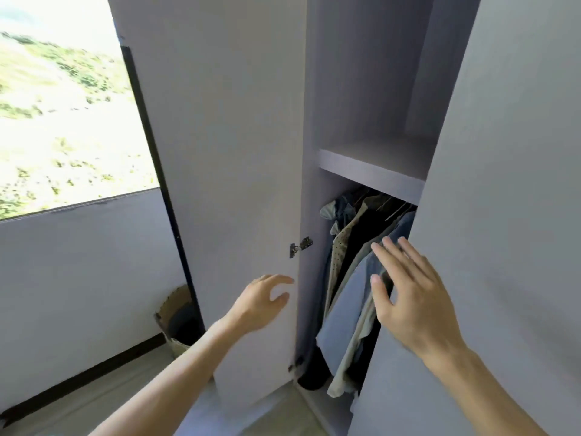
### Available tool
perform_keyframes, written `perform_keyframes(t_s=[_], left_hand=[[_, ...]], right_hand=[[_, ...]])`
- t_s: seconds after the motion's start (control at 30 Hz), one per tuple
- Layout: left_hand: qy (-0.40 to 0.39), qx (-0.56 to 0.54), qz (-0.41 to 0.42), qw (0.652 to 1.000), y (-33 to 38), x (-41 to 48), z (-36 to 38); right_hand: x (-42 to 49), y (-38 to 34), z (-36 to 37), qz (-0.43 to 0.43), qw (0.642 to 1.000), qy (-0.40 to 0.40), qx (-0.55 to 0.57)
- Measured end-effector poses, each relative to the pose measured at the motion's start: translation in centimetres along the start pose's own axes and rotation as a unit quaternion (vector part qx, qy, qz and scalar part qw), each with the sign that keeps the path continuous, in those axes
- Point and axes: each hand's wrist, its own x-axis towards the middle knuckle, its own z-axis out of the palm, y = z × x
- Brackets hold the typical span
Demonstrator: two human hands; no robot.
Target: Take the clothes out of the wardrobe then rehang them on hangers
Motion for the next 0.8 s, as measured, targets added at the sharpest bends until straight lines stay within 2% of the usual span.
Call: perform_keyframes(t_s=[0.2, 0.33, 0.6, 0.8], left_hand=[[0.163, 0.007, -0.116, 0.980, -8.6, -4.9, -11.7], [0.228, -0.056, -0.108, 0.966, -11.8, -5.1, -18.1], [0.216, -0.205, -0.040, 0.954, -15.0, 1.9, -28.3], [0.139, -0.314, 0.020, 0.939, -14.8, 7.4, -30.0]], right_hand=[[2.3, -8.9, 7.5, -0.016, 0.984, -0.119, 0.128], [5.5, -14.4, 12.3, -0.020, 0.972, -0.156, 0.173], [13.8, -25.5, 21.9, -0.028, 0.971, -0.110, 0.209], [17.0, -29.2, 27.0, -0.037, 0.988, -0.027, 0.147]])
